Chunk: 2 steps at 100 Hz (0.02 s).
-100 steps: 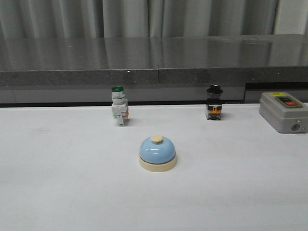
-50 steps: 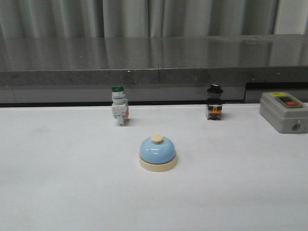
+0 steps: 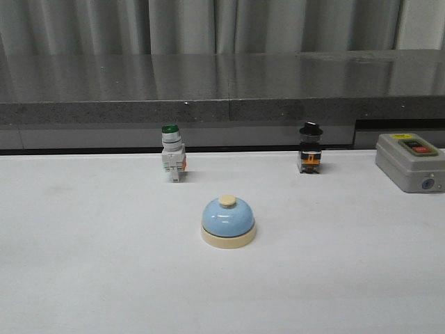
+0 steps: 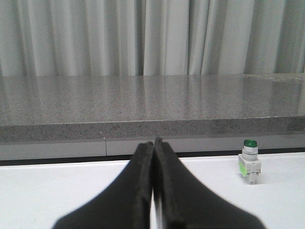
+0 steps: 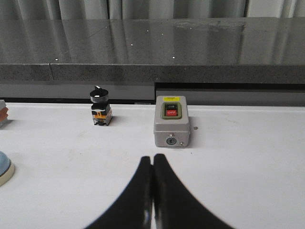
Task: Place and press bell with both arms
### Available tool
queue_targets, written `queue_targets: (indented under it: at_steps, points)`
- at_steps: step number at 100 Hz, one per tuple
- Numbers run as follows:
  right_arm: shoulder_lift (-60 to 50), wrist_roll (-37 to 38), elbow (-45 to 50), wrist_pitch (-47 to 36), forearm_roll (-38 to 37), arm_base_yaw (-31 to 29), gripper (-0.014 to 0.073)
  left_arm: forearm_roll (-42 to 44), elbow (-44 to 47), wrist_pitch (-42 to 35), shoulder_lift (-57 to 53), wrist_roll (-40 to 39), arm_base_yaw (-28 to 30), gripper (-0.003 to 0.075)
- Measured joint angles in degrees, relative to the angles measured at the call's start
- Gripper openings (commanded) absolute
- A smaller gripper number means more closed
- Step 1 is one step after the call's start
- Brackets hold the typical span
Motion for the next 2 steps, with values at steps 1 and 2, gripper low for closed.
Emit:
queue_targets:
  at_steps: [1, 2]
  points:
    - [0.0, 0.0, 0.0, 0.0, 0.0, 0.0, -0.006, 0.0, 0.0, 0.0, 0.0, 0.0, 0.0, -0.002]
    - [0.0, 0.0, 0.0, 0.0, 0.0, 0.0, -0.006, 0.0, 0.0, 0.0, 0.0, 0.0, 0.0, -0.002]
